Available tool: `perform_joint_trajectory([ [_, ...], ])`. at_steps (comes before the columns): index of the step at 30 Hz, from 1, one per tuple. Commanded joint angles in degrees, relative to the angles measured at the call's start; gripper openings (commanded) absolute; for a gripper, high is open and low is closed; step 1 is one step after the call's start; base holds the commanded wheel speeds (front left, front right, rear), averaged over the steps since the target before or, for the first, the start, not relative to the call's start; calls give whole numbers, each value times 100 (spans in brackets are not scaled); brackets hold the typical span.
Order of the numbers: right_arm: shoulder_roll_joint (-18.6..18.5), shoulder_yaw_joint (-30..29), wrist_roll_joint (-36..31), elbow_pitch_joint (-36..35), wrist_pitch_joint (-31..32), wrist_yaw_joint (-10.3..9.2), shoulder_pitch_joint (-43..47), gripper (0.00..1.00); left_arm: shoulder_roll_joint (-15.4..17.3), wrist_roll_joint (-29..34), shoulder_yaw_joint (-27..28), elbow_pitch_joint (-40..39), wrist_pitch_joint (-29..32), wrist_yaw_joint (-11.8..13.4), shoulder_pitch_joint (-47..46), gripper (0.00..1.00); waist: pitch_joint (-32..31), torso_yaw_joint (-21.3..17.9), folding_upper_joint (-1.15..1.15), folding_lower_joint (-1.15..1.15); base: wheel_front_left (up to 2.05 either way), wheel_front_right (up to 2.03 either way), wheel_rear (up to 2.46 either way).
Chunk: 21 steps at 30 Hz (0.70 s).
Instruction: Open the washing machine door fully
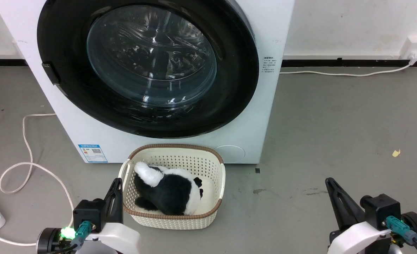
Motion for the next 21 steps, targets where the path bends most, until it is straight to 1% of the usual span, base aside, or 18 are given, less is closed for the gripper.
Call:
perform_joint_trajectory([
  [1,26,-3,-43,-21,3,-5,-72,0,6,50,-3,-21,2,16,-61,0,0,0,0,0,0,0,0],
  [16,26,-3,-43,-21,3,-5,-72,0,6,50,-3,-21,2,16,-61,0,0,0,0,0,0,0,0],
  [17,0,2,3,-1,-2,0,0,100,0,0,0,0,-2,0,0,100,0,0,0,0,0,0,0],
  [21,0,7,13,1,-8,0,3,100,-1,-8,-6,3,-9,2,2,100,0,0,0,0,0,0,0],
])
